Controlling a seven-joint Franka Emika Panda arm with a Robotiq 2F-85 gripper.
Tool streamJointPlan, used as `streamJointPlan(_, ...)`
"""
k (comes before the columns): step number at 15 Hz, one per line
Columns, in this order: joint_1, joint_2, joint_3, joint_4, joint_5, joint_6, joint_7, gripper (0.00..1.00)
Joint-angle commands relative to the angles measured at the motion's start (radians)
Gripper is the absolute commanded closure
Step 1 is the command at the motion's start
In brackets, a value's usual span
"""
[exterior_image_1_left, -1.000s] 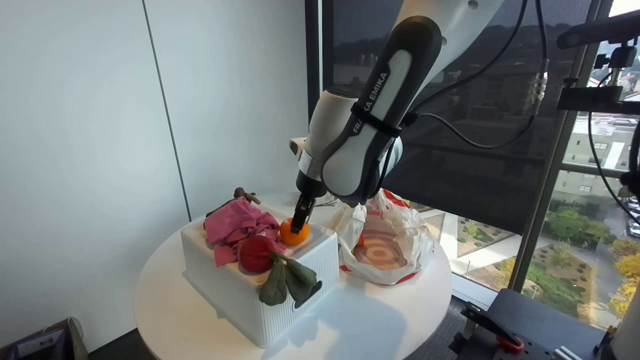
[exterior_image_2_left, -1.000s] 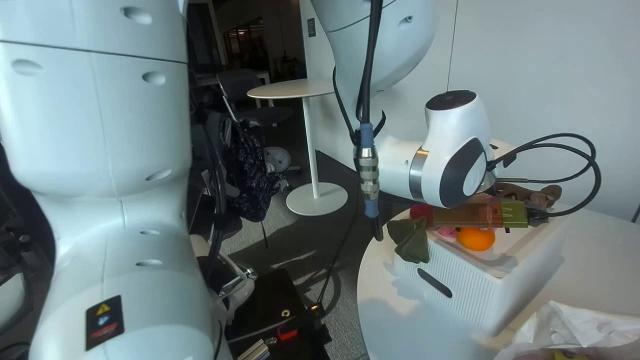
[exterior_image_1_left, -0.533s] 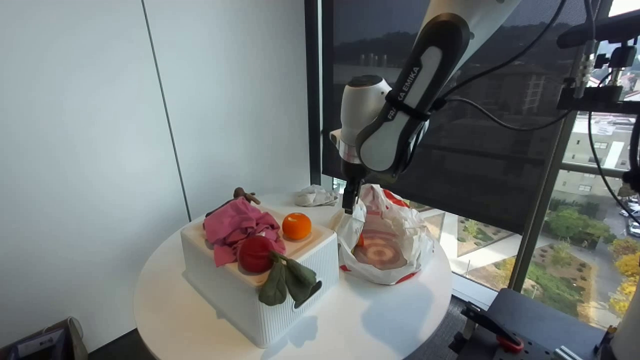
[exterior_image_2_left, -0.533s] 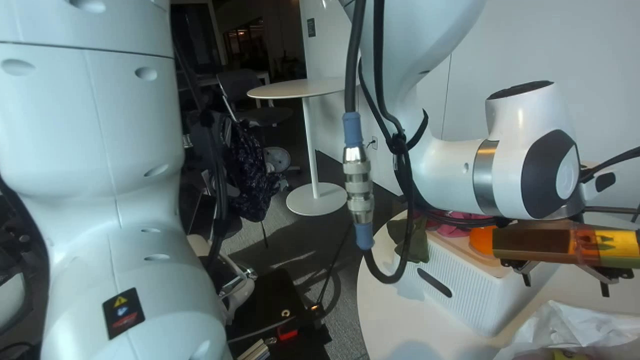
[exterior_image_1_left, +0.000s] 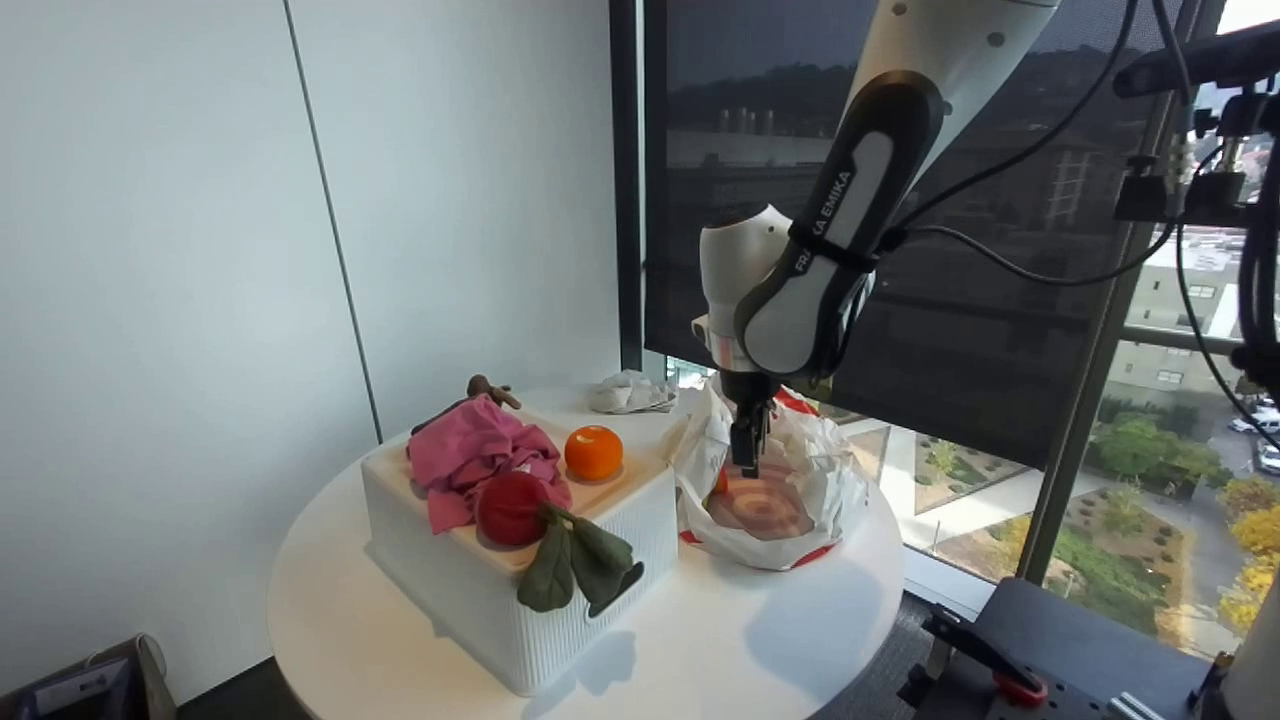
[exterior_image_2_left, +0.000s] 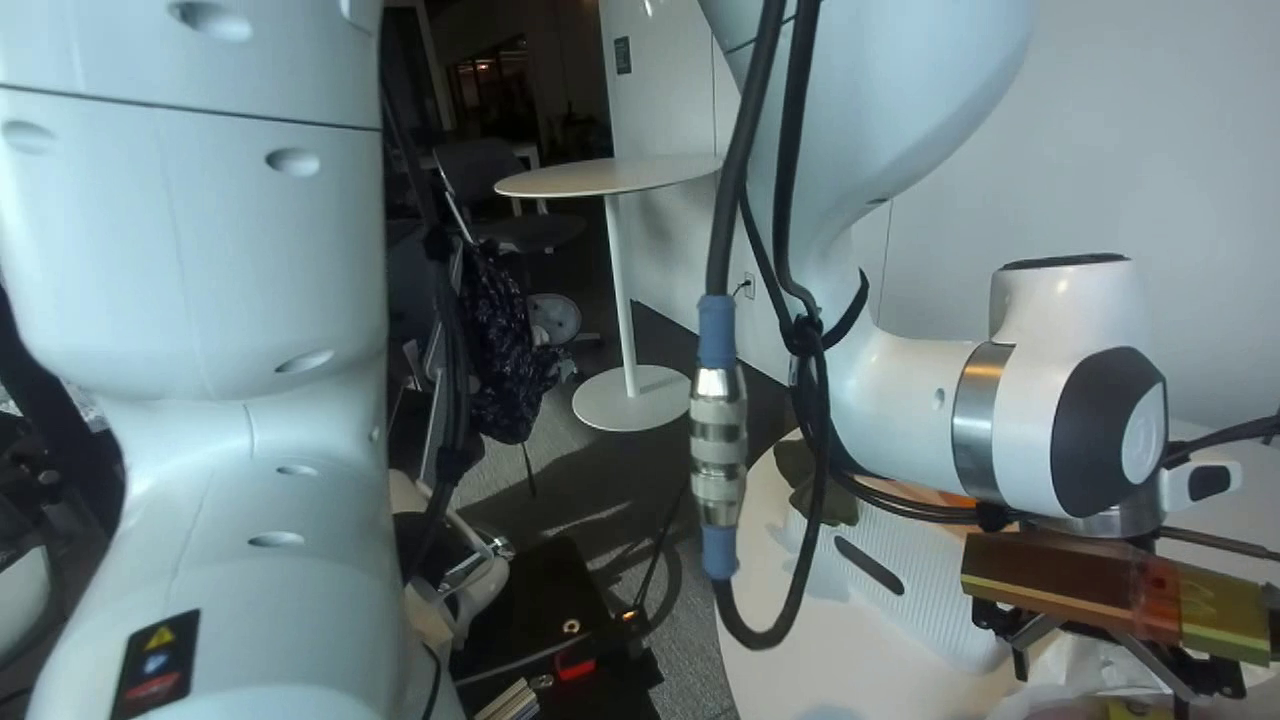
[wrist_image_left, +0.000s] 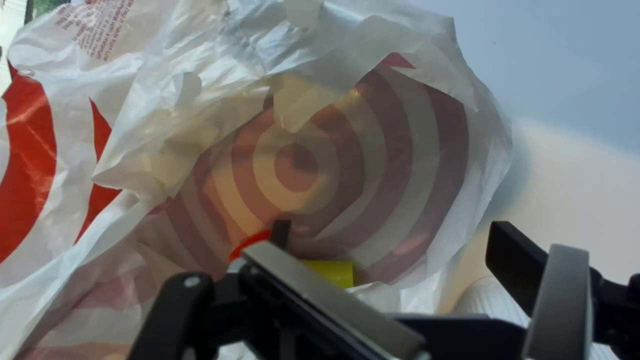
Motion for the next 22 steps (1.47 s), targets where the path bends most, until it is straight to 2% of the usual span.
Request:
streamJointPlan(1, -0.058, 0.119, 0.021, 0.064, -0.036, 0.090, 0.032, 0.00)
streamJointPlan(6, -0.089, 0.250, 0.028, 0.160, 0.006, 0.164, -0.012, 0.00)
streamJointPlan(11, -0.170, 0.337, 0.110, 0.245, 0.067, 0.182, -0.126, 0.00)
streamJointPlan(17, -0.281, 0.398, 0.226, 0.327, 0.091, 0.154, -0.339, 0.00)
streamJointPlan(22, -0.328, 0.450, 0.259, 0.404, 0.081, 0.132, -0.495, 0.00)
